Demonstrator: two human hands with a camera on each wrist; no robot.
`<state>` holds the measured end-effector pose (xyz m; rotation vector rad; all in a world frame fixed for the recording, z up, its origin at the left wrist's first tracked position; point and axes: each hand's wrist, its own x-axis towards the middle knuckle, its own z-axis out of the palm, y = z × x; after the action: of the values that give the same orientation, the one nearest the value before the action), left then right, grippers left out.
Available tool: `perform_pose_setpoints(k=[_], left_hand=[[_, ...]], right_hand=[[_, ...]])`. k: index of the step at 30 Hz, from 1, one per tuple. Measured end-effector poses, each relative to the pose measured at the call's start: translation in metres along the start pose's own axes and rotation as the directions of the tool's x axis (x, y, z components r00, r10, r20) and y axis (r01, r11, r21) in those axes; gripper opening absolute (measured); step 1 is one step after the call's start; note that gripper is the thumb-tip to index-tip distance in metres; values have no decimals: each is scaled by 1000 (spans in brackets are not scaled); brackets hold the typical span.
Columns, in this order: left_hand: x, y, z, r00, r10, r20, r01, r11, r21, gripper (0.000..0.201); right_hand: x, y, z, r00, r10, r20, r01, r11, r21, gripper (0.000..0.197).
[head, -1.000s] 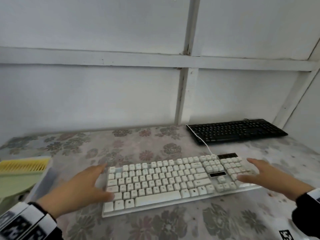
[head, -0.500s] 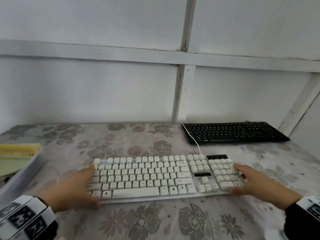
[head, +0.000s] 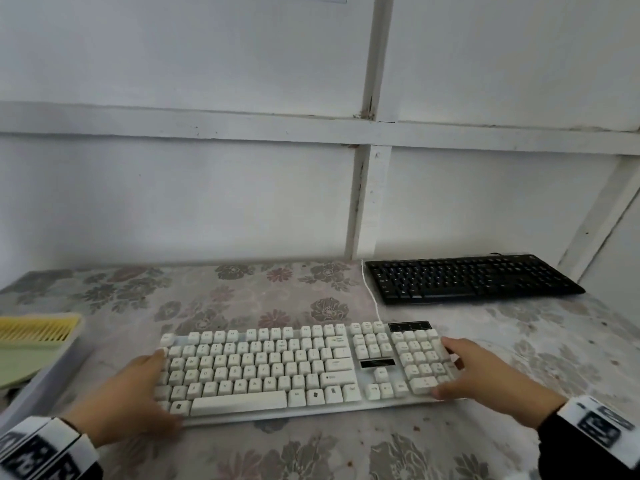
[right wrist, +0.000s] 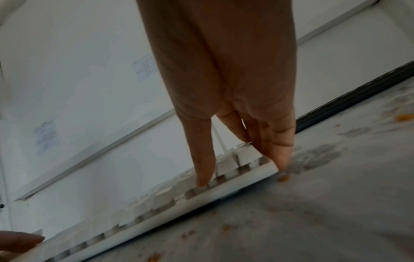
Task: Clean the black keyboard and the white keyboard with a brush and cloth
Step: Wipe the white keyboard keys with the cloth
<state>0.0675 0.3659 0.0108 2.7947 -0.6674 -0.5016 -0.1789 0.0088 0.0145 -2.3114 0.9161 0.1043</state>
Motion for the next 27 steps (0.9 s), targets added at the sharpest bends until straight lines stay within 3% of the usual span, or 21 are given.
perform_pose_setpoints(k=[8, 16, 27], left_hand=[[28, -24, -17, 990, -132, -44, 131, 991, -34, 111], [58, -33, -25, 979, -200, -39, 200, 980, -14, 80], [93, -39, -39, 968, -241, -71, 228, 961, -157, 77]], right_hand=[[31, -45, 18, 992, -121, 28, 124, 987, -101, 44], [60, -66, 24, 991, -131, 16, 132, 990, -56, 53], [90, -88, 25, 994, -107, -26, 105, 992, -62, 65]])
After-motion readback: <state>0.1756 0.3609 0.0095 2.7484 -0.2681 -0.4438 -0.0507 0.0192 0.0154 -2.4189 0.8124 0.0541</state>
